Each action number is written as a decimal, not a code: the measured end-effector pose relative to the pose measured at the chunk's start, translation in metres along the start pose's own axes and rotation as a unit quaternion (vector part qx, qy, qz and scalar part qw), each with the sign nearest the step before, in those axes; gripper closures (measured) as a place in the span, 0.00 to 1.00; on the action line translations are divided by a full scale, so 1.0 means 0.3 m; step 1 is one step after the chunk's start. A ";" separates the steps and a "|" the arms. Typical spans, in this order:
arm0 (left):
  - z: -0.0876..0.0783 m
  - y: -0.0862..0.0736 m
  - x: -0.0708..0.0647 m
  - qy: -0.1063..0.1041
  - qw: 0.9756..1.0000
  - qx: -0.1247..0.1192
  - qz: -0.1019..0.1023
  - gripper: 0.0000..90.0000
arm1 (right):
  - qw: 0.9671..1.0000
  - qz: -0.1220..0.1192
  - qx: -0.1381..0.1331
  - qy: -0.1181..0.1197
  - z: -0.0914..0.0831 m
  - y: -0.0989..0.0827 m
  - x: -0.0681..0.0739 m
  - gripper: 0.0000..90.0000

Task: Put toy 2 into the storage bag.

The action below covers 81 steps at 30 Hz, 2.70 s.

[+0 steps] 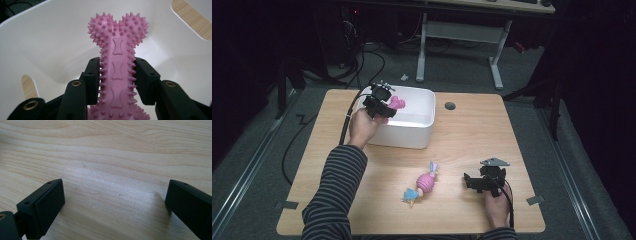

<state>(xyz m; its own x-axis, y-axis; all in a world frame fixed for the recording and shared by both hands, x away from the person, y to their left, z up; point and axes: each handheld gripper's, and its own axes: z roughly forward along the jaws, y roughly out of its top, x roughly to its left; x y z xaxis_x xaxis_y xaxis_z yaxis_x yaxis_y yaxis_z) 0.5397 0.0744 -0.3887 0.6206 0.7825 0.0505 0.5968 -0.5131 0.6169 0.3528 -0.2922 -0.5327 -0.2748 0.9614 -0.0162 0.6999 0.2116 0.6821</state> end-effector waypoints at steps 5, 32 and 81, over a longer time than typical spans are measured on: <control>0.011 -0.007 -0.007 -0.004 1.000 0.006 0.003 0.65 | 1.000 0.000 0.000 0.000 0.000 0.000 0.000 0.03; -0.138 -0.056 -0.018 -0.016 0.999 -0.035 0.007 0.41 | 1.000 -0.001 0.000 0.001 0.000 0.000 0.000 0.02; -0.369 -0.573 0.033 0.013 0.990 -0.125 -0.058 0.36 | 1.000 0.000 0.000 -0.001 -0.002 -0.003 0.001 0.02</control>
<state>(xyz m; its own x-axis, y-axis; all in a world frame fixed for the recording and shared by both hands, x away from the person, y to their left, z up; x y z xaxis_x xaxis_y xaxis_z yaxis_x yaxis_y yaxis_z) 0.3870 0.2095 -0.4075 0.5391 0.8421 -0.0135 0.5171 -0.3182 0.7946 0.3516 -0.2923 -0.5327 -0.2730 0.9618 -0.0174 0.7004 0.2112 0.6818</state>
